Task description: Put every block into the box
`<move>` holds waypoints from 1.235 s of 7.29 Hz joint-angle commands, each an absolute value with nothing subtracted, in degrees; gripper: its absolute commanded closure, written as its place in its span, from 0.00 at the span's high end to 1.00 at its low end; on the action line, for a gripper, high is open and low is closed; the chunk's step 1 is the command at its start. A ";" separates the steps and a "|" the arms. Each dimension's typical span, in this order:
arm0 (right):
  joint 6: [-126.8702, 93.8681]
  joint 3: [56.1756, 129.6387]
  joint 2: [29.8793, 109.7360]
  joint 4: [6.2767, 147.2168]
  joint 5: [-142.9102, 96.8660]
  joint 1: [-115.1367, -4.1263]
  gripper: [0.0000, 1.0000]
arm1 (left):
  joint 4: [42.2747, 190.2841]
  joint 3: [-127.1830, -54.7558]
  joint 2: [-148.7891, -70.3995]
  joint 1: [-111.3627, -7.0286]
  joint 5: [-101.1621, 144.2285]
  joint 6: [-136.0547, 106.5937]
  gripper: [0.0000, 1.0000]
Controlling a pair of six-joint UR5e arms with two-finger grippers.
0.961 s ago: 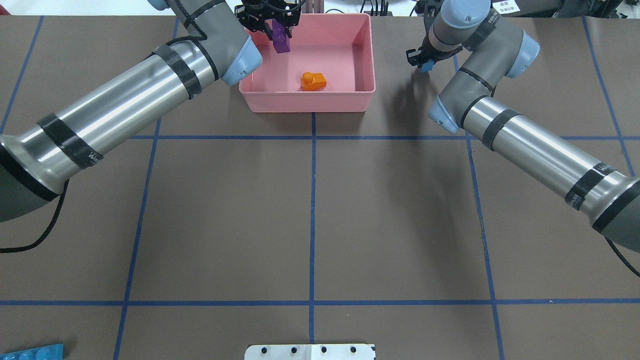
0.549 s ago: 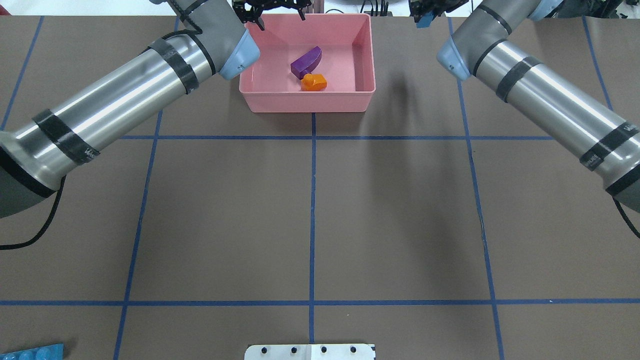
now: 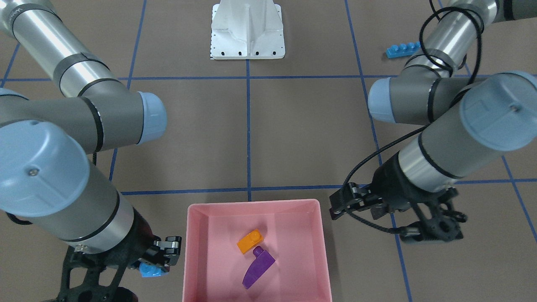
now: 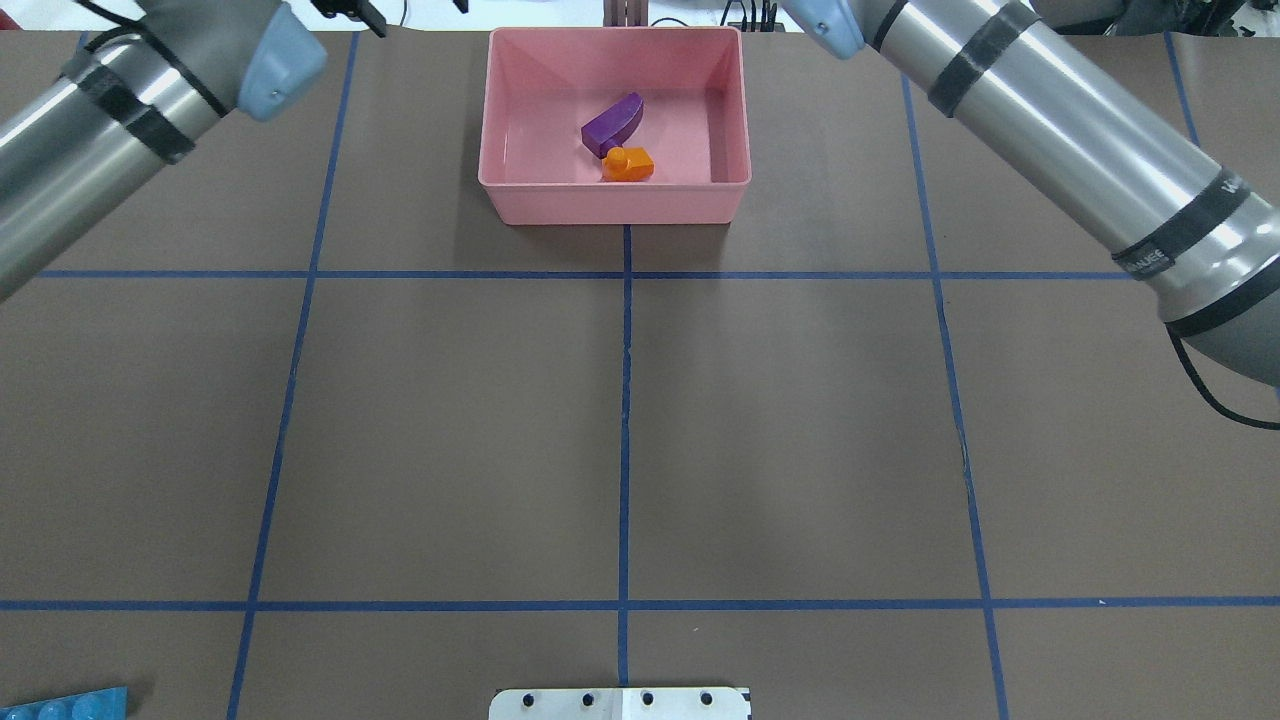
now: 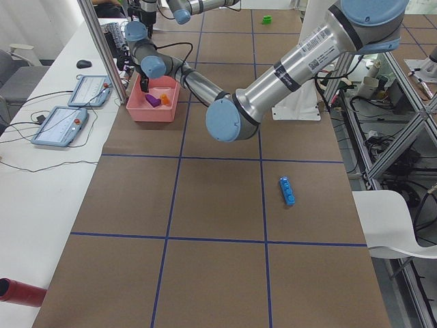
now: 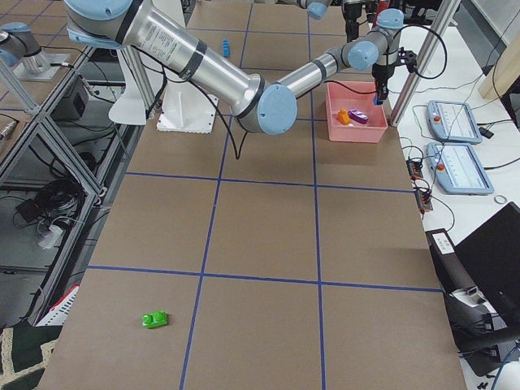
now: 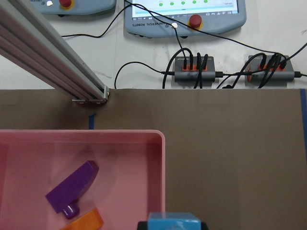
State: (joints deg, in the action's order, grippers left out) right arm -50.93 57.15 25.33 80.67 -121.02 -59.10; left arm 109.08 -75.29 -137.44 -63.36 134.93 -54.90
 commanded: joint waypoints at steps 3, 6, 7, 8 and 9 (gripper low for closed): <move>-66.27 51.08 22.24 74.53 -109.52 -50.54 0.00 | 96.68 -107.24 -111.40 -64.87 124.58 -36.89 1.00; -72.49 48.00 22.15 74.53 -107.59 -49.93 0.00 | 63.34 -123.98 -111.36 -61.63 115.58 -19.88 1.00; -73.21 47.38 22.32 72.70 -107.23 -48.70 0.00 | 60.15 -126.36 -111.10 -60.31 115.92 -19.25 1.00; -76.69 45.55 22.67 68.25 -106.62 -47.65 0.74 | 56.64 -129.78 -109.79 -56.55 115.93 -19.25 1.00; -77.16 45.09 22.24 67.51 -106.35 -47.29 0.99 | 56.60 -132.86 -106.73 -50.68 115.84 -19.34 1.00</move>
